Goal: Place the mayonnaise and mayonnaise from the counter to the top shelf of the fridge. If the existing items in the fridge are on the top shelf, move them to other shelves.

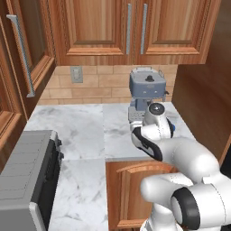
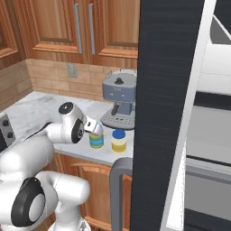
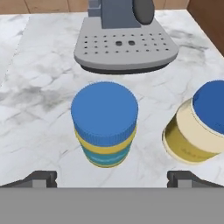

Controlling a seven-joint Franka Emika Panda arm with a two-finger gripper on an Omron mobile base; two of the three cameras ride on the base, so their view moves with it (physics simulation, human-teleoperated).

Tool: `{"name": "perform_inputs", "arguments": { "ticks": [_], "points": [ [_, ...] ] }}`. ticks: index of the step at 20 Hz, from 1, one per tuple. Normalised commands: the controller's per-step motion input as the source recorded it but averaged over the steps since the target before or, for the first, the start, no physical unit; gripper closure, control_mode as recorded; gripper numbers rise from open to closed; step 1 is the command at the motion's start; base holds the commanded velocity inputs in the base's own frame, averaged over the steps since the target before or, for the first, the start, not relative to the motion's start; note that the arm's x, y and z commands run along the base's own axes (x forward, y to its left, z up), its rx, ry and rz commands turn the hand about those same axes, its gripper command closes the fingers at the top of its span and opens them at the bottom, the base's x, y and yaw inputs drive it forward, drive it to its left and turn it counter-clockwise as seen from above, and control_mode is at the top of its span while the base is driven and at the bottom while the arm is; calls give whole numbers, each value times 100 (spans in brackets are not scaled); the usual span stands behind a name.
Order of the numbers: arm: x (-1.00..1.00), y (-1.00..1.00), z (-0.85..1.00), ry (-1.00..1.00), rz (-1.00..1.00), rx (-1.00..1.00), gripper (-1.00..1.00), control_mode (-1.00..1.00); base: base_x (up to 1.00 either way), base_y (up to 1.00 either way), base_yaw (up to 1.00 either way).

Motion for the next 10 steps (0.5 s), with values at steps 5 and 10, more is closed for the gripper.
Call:
{"name": "perform_inputs", "arguments": {
  "ticks": [5, 10],
  "points": [
    [16, 0, -7, 0, 0, 3, -100, -100, 0, 0, 0],
    [18, 0, -8, 0, 0, 1, -100, -100, 0, 0, 0]
  ]
}}
